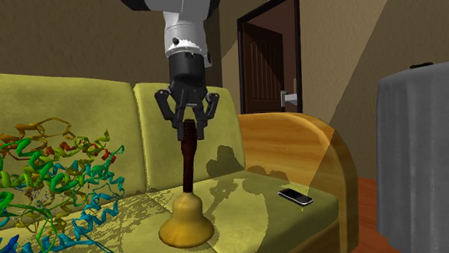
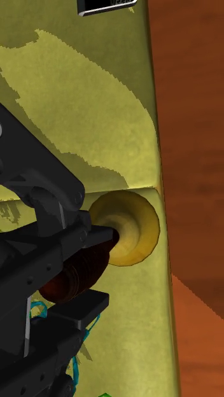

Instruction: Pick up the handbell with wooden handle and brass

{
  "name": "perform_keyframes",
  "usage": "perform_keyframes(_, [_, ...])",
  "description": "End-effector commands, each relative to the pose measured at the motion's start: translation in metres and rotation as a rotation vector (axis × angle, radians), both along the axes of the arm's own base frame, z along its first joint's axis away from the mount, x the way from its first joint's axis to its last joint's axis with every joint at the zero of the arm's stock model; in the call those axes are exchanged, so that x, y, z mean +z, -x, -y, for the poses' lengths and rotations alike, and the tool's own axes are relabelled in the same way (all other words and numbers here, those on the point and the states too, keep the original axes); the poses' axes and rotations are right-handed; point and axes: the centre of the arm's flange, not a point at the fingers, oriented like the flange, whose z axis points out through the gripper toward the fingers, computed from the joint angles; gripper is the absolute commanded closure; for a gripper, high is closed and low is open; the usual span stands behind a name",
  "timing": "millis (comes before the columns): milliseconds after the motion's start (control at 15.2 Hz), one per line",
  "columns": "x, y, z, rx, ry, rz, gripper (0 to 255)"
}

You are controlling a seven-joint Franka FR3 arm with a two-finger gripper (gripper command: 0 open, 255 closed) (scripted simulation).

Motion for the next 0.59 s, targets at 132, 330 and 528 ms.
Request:
perform_keyframes(132, [0.021,0.0,0.0,0.0,0.0,0.0,255])
perform_keyframes(330, [0.037,0.0,0.0,0.0,0.0,0.0,255])
perform_keyframes(528, [0.043,0.0,0.0,0.0,0.0,0.0,255])
